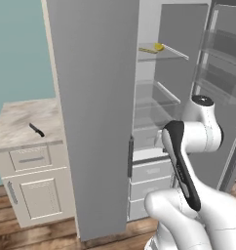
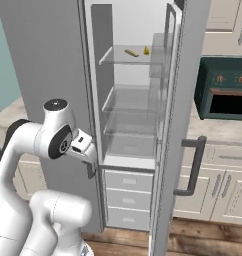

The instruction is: Retrieve the butter from the fridge and place it on a plate on the dining table. Then retrieve the butter knife by the fridge and place it near the plate.

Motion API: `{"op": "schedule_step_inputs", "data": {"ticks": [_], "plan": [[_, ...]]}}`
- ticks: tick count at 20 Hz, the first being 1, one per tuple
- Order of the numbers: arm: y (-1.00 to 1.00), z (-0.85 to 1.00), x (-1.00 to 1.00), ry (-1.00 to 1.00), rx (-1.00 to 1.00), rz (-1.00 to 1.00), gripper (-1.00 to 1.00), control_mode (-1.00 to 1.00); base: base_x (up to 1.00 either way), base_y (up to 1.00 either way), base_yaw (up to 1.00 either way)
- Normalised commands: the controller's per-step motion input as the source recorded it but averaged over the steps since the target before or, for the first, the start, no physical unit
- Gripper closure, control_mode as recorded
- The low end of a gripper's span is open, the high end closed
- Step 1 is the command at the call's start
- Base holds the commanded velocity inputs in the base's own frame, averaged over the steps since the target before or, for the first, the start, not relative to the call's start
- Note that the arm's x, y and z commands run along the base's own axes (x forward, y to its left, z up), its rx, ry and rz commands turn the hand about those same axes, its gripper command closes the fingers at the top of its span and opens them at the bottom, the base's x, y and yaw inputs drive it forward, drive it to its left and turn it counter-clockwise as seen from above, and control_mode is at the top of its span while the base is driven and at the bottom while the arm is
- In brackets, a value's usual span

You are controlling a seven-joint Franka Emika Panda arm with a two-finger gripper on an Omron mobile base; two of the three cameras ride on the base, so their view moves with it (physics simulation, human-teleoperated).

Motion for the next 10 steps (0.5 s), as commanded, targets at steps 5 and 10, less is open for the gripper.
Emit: {"op": "schedule_step_inputs", "data": {"ticks": [5, 10], "plan": [[0.0, 0.0, 0.0, 0.0, 0.0, 0.0, -1.0, 1.0, 0.0, -0.55, 0.12], [0.0, 0.0, 0.0, 0.0, 0.0, 0.0, -1.0, 1.0, 0.37, -0.04, 0.02]]}}
